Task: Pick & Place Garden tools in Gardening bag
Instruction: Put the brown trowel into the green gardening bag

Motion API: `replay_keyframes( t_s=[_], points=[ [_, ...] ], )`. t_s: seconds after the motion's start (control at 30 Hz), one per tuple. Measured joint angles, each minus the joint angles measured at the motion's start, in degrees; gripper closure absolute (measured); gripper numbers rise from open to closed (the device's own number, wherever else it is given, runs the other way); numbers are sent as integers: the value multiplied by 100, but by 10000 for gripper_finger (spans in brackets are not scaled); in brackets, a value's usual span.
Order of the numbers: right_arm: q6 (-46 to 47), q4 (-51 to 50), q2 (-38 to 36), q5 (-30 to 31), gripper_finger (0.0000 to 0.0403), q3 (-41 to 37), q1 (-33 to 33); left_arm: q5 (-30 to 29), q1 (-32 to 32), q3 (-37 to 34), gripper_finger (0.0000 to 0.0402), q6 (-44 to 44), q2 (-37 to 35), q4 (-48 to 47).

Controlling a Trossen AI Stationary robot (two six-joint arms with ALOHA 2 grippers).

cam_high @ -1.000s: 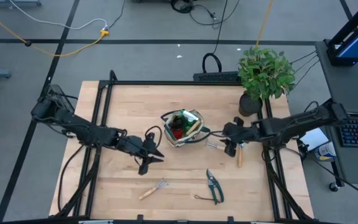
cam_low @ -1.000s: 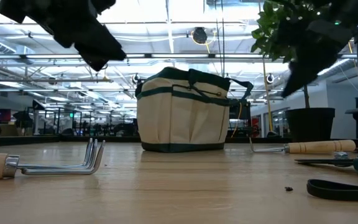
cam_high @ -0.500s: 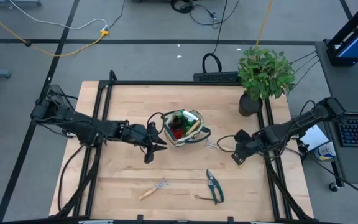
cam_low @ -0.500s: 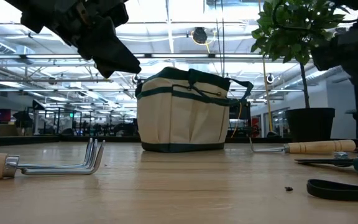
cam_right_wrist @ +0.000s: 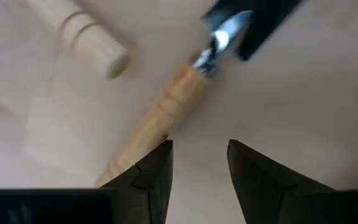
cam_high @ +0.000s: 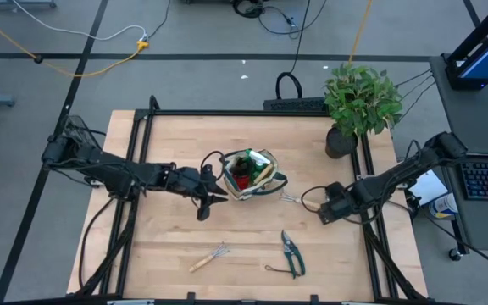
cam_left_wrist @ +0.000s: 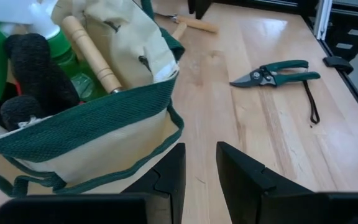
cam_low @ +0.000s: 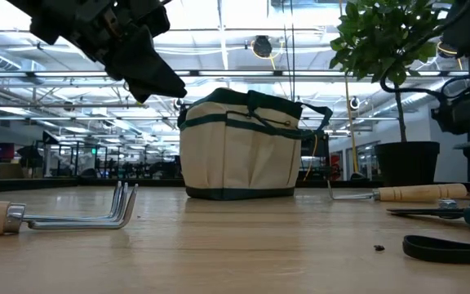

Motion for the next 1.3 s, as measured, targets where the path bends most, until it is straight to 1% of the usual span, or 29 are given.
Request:
replay_keyframes(
  t_s=[0.13, 0.27, 0.33, 0.47, 0.63, 0.73, 0.87, 0.97, 1.03, 1.13, 1.3],
  points=[
    [3, 1, -116, -8, 259, 1, -4, 126, 39, 0, 309, -33, 0, 7],
    [167, 6, -279, 20, 259, 2, -20, 128, 46, 0, 309, -39, 0, 39],
    [332, 13, -384, 201, 259, 2, -18, 126, 48, 0, 309, -41, 0, 44],
    [981, 62, -564, 889, 259, 2, -20, 128, 48, 0, 309, -43, 0, 46],
    [1974, 49, -568, 925, 259, -27, -22, 132, 48, 0, 309, -44, 0, 48],
    [2167, 286, -551, 921, 259, -219, -22, 138, 48, 0, 309, -22, 0, 46],
    [2310, 971, -552, 946, 259, -608, -27, 144, 48, 0, 309, -11, 0, 13],
    [2321, 1295, -587, 932, 259, -934, -23, 145, 48, 0, 309, -2, 0, 13],
    [2164, 1355, -590, 824, 259, -1067, -25, 146, 48, -1, 309, 4, 0, 8],
    [1654, 1312, -589, 704, 259, -1087, -28, 144, 48, -2, 309, 2, 0, 0],
    [1186, 1335, -585, 648, 265, -1091, -62, 127, 87, -3, 309, 5, 0, 2]
  ],
)
